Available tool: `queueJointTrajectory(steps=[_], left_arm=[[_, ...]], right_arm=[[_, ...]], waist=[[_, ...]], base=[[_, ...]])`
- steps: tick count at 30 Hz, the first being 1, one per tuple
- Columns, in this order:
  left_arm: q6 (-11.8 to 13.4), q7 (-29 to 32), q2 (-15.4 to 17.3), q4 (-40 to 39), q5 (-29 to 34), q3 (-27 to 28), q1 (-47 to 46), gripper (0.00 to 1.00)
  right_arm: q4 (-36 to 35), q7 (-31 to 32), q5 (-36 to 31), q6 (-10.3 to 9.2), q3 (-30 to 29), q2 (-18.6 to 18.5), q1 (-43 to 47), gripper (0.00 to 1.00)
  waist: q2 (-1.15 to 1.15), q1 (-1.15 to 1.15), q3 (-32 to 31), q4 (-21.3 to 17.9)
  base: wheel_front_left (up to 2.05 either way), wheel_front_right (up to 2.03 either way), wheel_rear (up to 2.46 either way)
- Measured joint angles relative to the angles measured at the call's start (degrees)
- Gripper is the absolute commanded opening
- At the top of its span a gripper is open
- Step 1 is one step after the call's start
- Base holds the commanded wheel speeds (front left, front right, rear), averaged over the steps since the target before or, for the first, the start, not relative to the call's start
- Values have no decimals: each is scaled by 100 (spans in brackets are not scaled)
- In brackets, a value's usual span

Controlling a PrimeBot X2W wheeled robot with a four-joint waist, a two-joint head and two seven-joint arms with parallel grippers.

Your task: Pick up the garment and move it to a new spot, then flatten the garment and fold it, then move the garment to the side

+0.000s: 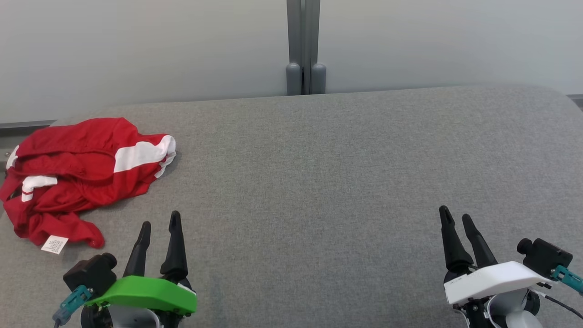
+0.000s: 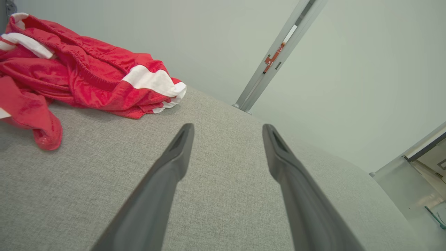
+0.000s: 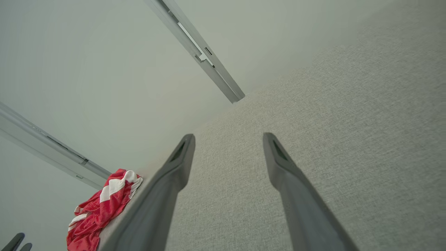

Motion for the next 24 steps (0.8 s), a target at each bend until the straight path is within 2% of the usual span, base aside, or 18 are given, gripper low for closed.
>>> queueJointTrajectory(steps=[24], left_arm=[[120, -356, 47, -204, 1540, -354, 83, 100]], right_arm=[[-196, -357, -1406, 2, 183, -10, 102, 100]], waist=[[0, 0, 7, -50]], base=[[0, 0, 0]])
